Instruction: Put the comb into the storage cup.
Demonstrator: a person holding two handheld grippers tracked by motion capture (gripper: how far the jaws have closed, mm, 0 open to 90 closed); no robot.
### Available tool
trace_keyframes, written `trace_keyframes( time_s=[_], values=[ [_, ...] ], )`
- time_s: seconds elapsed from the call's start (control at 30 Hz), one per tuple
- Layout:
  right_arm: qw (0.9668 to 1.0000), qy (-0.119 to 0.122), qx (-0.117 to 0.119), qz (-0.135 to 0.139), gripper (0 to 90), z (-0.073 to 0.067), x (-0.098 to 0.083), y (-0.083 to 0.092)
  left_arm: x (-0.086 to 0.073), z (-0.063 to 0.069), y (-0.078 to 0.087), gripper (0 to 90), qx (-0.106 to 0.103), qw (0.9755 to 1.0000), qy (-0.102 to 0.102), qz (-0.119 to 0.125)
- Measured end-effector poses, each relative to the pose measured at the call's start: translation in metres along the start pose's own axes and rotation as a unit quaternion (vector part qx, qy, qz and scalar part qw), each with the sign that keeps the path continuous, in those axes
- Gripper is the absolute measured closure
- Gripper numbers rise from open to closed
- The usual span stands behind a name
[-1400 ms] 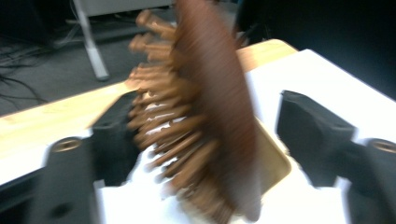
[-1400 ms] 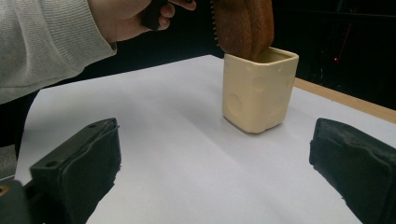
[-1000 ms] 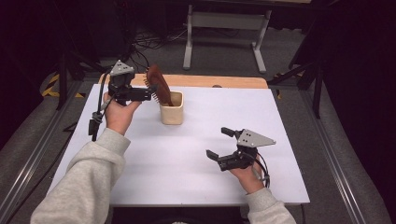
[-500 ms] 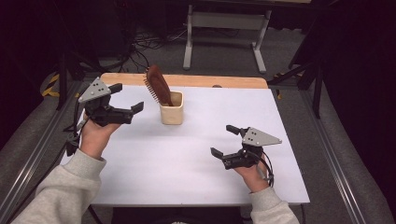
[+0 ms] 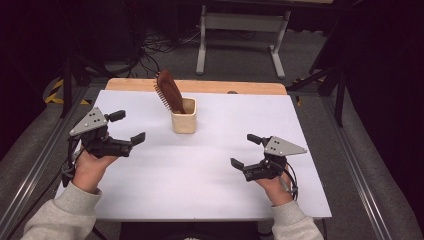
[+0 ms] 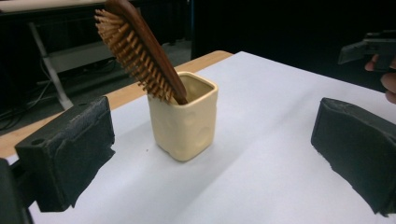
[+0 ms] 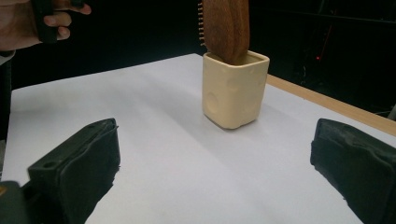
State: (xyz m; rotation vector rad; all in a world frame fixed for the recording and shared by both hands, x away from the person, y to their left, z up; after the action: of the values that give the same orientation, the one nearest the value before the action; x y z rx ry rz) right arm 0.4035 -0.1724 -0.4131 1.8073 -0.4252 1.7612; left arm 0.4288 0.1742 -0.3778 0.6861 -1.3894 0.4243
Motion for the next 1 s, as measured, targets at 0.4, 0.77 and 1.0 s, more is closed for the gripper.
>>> trace_keyframes(
  time_s=[0.4,0.77,1.0],
  values=[
    [0.9999,-0.003,-0.004,-0.015,2.0,0.003,-0.011,0.006,-0.039,0.004,0.01,0.3,-0.015,0.9999,0.004,-0.004],
    [0.9997,-0.007,-0.003,-0.024,1.9,0.004,-0.022,0.009,-0.074,0.007,0.011,0.3,-0.024,0.9994,0.02,-0.013],
    [0.9996,-0.011,-0.004,-0.027,2.0,0.004,-0.027,0.01,-0.094,0.006,0.014,0.3,-0.026,0.9987,0.042,-0.012]
  ],
)
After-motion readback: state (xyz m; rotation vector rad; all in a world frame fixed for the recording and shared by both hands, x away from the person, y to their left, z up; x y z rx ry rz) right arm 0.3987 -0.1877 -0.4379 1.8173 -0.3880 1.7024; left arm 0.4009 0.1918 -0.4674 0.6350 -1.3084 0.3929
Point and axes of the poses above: each handheld gripper's, and its own axes: y roughly backward along the jaws, x roughly out of its top, z roughly to its right, the point moved 8 cm from there along -y, roughly forward along the jaws, and after that the axes turned 5 degrees about z, right-handed, at the moved point
